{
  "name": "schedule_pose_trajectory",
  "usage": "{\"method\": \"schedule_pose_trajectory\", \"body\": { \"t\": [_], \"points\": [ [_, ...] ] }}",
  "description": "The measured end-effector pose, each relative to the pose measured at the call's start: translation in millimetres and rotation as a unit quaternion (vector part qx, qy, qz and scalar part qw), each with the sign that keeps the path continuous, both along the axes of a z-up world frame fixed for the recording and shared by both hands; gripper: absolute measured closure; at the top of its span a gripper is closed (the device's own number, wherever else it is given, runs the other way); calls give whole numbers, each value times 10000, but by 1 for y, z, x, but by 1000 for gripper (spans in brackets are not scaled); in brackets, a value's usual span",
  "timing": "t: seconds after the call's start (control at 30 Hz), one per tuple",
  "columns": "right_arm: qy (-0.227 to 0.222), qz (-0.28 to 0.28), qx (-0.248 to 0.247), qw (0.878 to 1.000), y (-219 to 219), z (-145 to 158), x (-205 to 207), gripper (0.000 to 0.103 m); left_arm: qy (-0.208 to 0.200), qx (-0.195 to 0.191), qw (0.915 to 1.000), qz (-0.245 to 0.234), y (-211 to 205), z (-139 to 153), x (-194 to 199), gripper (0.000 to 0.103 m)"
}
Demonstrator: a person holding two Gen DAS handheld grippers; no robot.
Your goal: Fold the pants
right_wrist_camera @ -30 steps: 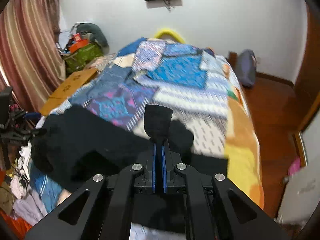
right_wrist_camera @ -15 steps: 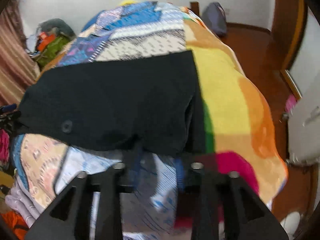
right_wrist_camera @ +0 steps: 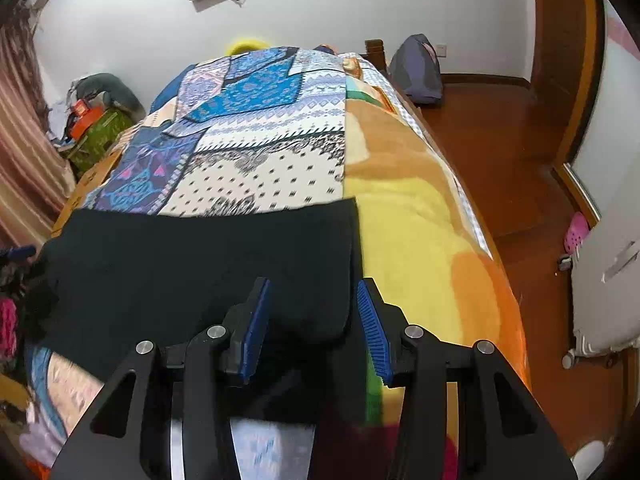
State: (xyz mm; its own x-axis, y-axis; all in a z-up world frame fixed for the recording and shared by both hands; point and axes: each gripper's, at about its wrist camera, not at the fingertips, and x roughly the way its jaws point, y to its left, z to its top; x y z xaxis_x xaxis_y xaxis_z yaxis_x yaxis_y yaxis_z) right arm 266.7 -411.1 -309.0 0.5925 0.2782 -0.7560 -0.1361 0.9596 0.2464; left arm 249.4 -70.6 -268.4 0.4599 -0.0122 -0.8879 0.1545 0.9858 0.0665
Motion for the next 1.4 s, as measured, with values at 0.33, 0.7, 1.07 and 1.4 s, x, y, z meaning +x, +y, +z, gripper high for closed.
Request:
{"method": "schedule_pose_trajectory", "body": {
  "t": [0.33, 0.7, 1.07, 1.4],
  "points": [
    [-86, 179, -116, 9997, -1, -11, 27, 64, 217, 72, 9997, -110, -13, -33, 5, 6],
    [-76, 190, -255, 9995, 6, -31, 43, 97, 163, 6, 9998, -60, -15, -36, 6, 1],
    [-925, 249, -1097, 9893, 19, 2, 39, 99, 160, -31, 9999, 9, -12, -29, 3, 1],
    [-41, 245, -1418, 9896, 31, -20, 68, 85, -612, -40, 9935, 962, 89, 34, -16, 1]
  ]
}}
